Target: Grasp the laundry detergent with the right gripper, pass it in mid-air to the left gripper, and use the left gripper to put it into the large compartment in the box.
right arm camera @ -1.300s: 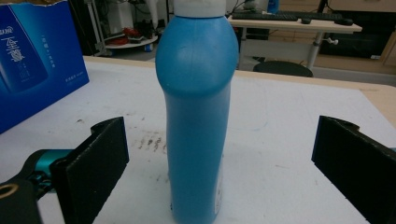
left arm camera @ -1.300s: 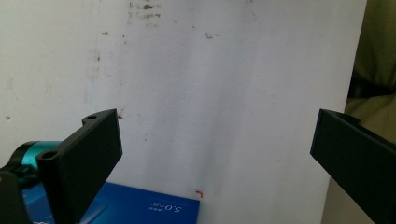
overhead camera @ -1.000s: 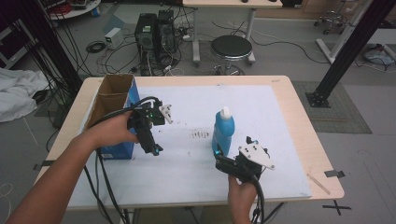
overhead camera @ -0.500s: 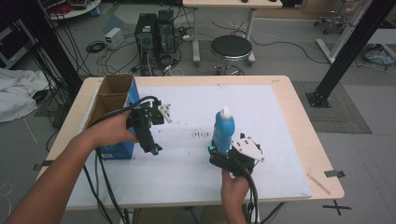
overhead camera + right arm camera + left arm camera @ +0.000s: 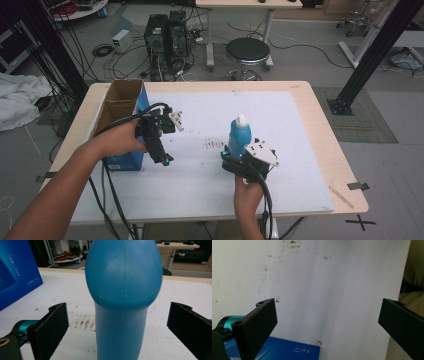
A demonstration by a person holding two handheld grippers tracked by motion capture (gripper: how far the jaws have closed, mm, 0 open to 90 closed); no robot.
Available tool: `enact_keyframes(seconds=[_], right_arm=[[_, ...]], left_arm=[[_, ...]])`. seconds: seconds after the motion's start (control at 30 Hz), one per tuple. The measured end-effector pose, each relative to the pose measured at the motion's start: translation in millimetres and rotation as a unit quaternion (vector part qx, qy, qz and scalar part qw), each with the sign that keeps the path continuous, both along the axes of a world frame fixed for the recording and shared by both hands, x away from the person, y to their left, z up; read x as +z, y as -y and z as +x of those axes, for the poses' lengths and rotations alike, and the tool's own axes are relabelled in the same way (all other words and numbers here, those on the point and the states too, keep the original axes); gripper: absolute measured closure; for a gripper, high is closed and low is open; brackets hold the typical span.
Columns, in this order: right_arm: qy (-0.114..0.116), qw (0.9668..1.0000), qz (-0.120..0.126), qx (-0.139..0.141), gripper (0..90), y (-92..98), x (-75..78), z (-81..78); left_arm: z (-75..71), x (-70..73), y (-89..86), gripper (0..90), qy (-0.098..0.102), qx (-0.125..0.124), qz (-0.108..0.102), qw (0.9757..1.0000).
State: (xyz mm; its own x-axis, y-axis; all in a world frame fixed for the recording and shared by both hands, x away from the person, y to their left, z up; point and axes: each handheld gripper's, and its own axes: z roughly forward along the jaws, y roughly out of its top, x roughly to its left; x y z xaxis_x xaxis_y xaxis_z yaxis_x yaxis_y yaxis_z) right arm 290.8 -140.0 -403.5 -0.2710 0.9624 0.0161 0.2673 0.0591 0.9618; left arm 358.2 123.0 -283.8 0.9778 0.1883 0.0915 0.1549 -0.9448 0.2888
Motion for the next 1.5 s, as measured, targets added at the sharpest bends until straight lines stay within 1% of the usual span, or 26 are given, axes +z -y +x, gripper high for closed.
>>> enact_keyframes(seconds=[0.27,0.5,0.6,0.63,0.67,0.7,0.8,1.1,1.17,1.23,1.37,1.5], right_arm=[[-0.002,0.9999,0.012,-0.004,2.8,-5.1,-3.1,9.4],[-0.002,0.9998,0.017,-0.013,2.9,-3.4,-6.4,14.9],[0.001,0.9998,0.02,-0.01,7.3,-2.6,-7.9,16.0],[0.003,0.9997,0.023,-0.008,10.9,-2.4,-8.0,15.8],[0.003,0.9997,0.023,-0.008,10.9,-2.4,-8.0,15.8],[0.009,0.9996,0.026,-0.002,14.4,-2.3,-7.8,15.5],[0.003,0.9996,0.029,-0.005,14.4,-2.5,-8.5,16.8],[0.002,0.9994,0.032,-0.011,15.9,-2.0,-9.3,19.3],[0.002,0.9995,0.029,-0.014,17.2,-2.3,-9.6,19.6],[0.006,0.9995,0.031,-0.009,22.5,-1.9,-9.3,19.3],[0.006,0.9994,0.033,-0.011,23.2,-2.5,-9.3,19.7],[0.002,0.9995,0.03,-0.013,25.9,-3.0,-9.7,20.0]], left_arm=[[0.4,-0.5,-0.7,2.1,-0.001,0.001,-0.001,1.0],[0.7,-0.7,-2.4,2.1,-0.002,0.001,0.0,1.0],[0.8,-0.7,-2.3,2.1,-0.002,0.001,0.001,1.0],[1.0,-0.6,-2.1,2.1,-0.002,-0.001,0.002,1.0],[1.0,-0.6,-2.1,2.1,-0.002,-0.001,0.002,1.0],[0.9,-0.9,-1.8,2.1,-0.002,0.0,0.001,1.0],[0.2,-1.1,-1.1,2.1,-0.002,0.001,0.0,1.0],[0.2,-1.2,-1.2,2.1,-0.002,-0.001,0.002,1.0],[0.0,-1.4,-0.9,2.1,-0.002,-0.001,0.0,1.0],[0.2,-1.4,-0.6,2.1,-0.001,-0.003,0.0,1.0],[0.2,-1.6,-0.2,2.1,-0.002,-0.003,0.002,1.0],[-0.2,-1.4,0.2,2.1,-0.002,-0.002,0.001,1.0]])
